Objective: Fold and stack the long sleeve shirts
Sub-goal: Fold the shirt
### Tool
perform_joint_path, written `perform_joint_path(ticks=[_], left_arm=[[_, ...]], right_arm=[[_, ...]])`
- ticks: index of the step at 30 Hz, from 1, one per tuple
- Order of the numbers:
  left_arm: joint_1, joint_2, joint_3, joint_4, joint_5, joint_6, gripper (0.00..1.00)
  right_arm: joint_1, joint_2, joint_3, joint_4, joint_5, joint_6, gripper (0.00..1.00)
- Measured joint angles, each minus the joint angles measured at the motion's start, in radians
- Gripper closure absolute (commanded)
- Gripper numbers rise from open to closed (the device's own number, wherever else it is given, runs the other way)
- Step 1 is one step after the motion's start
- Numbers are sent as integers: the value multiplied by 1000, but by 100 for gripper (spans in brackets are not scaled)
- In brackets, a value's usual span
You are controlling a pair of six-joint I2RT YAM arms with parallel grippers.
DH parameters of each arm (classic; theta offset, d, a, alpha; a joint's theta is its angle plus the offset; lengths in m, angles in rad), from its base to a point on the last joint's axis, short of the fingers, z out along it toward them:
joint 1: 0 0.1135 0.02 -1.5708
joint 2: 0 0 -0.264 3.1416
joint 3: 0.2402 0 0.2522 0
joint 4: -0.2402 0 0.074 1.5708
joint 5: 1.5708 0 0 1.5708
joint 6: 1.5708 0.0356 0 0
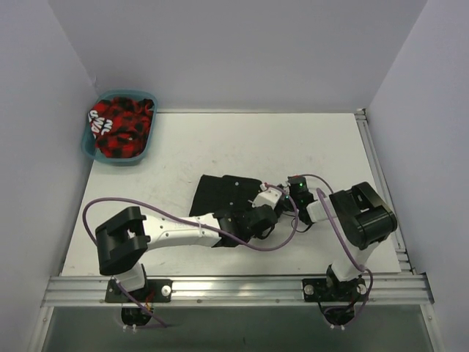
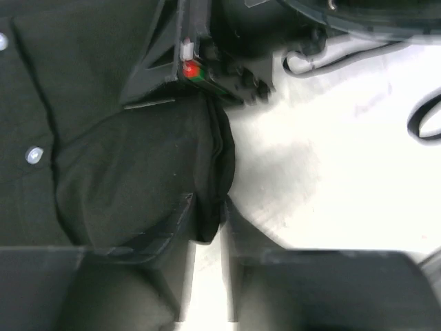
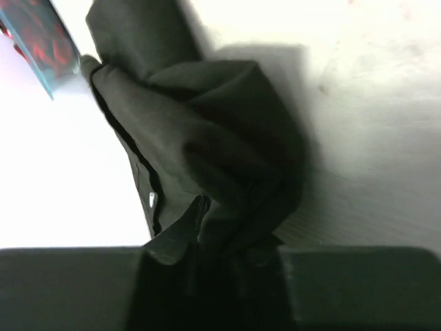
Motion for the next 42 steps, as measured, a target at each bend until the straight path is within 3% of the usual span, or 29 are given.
perform_joint_path(ticks=[2,4,8,16,20,23,28,31,36,42], left_arm=[[7,0,18,-35,38,-13,45],[16,-9,49,-84,83,-27,23],[110,-99,99,-163,210,-54,2],[578,-431,79,-279,369,-26,3],[797,-545,-35,-316,426,31,3],[925,-597,-144,-331,452,75,3],[1028,-635,-294,-331,489,109,3],[1048,-636,-315,-335,511,119,3],[1057,-654,-315,-329,524,131,3],[1075,-661,-315,-329,526,134,3]], right_arm=[[-5,-9,10,-45,-6,-23,100],[-12,-32,31,-121,-11,-72,100],[-44,-108,100,-338,-21,-205,100],[-170,-234,421,-941,-7,-604,100],[-235,-256,691,-1309,130,-834,100],[-255,-253,931,-1562,319,-964,100],[-237,-209,1307,-1868,692,-1069,100],[-171,-157,1423,-1969,917,-1086,100],[-42,20,1384,-2042,1199,-1044,100],[121,413,1278,-2028,1344,-883,100]])
